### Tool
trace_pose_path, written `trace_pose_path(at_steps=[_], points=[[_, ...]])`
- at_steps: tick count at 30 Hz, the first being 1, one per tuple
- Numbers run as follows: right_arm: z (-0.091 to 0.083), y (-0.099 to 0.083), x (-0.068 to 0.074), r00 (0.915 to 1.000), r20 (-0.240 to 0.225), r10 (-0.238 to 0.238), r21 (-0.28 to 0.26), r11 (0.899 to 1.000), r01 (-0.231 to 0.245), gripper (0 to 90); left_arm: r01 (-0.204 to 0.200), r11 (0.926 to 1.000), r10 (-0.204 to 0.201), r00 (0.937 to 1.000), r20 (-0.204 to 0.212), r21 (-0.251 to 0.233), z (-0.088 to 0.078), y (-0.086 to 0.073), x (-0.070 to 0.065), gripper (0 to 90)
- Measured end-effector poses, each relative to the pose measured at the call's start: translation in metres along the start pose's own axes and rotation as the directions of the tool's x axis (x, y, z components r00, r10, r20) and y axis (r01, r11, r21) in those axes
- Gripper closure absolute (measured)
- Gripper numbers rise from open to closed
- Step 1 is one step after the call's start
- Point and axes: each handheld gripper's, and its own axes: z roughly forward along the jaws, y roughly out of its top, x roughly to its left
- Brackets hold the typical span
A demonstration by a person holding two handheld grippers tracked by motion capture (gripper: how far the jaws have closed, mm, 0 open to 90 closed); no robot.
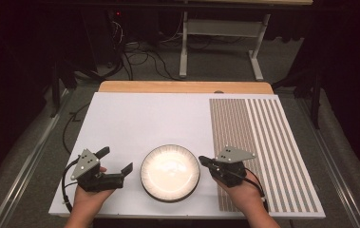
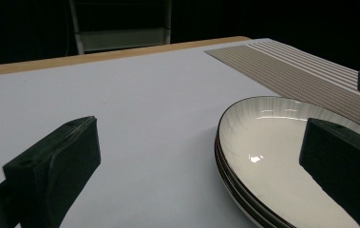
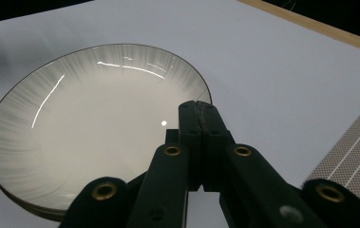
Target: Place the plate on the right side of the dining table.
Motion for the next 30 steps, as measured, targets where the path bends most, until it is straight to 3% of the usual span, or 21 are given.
trace_pose_path(at_steps=[7, 13, 16, 25, 30], points=[[-0.002, -0.003, 0.002, 0.9997, -0.019, 0.014, 0.043, 0.999, -0.014, 90.0, 0.001, 0.9999, -0.001, 1.0, -0.001, -0.014, -0.002, 0.0, 0.0, 0.5], [0.002, -0.003, 0.004, 0.9986, -0.041, -0.033, 0.097, 0.995, 0.037, 90.0, 0.011, 0.9998, -0.011, 0.9999, 0.005, -0.014, -0.003, 0.001, 0.001, 0.5], [0.004, -0.004, 0.005, 0.9985, -0.041, -0.036, 0.124, 0.992, 0.04, 90.0, 0.016, 0.9997, -0.016, 0.9999, 0.003, -0.017, -0.003, 0.001, 0.001, 0.5], [0.007, -0.007, 0.005, 0.9976, -0.06, -0.036, 0.151, 0.988, 0.044, 90.0, 0.032, 0.9989, -0.033, 0.9994, -0.007, -0.034, -0.005, 0.001, 0.003, 0.6], [0.01, -0.007, 0.007, 0.9971, -0.063, -0.041, 0.172, 0.984, 0.052, 90.0, 0.023, 0.9993, -0.023, 0.9997, -0.005, -0.031, -0.005, 0.002, 0.003, 0.5]])
